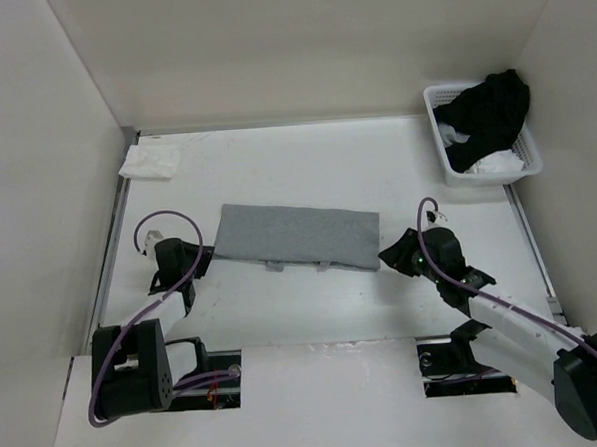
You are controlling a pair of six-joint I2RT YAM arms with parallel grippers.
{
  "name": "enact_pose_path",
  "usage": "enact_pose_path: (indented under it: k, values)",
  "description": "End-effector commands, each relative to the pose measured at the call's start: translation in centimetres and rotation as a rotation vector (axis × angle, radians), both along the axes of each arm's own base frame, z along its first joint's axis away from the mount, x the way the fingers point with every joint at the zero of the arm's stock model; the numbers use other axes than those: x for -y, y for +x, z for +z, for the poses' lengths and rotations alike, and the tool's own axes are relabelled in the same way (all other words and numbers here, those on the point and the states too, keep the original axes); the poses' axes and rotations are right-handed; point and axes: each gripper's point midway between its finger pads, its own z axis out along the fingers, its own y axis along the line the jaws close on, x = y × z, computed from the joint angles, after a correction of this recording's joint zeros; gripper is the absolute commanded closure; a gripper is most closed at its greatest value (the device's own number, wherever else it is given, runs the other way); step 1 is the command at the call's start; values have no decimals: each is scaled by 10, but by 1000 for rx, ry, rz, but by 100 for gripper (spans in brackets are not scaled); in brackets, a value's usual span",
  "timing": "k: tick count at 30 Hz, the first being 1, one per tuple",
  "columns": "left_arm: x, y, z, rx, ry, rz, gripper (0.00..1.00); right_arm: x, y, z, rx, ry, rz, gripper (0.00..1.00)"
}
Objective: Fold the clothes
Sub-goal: Fold the tank top
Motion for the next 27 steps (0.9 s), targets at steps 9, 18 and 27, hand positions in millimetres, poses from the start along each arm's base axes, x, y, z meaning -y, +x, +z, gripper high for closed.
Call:
enact_pose_path:
  k: [9, 18, 27]
  values:
    - [44, 29, 76, 242, 7, -93, 84, -4, 28, -5, -5, 5, -11, 55]
    - [131, 41, 83, 268, 79, -298, 84, -28, 47, -42, -109, 112, -18, 65]
    - [143, 37, 87, 283, 82, -353, 84, 2, 55, -17, 6, 149, -195, 100]
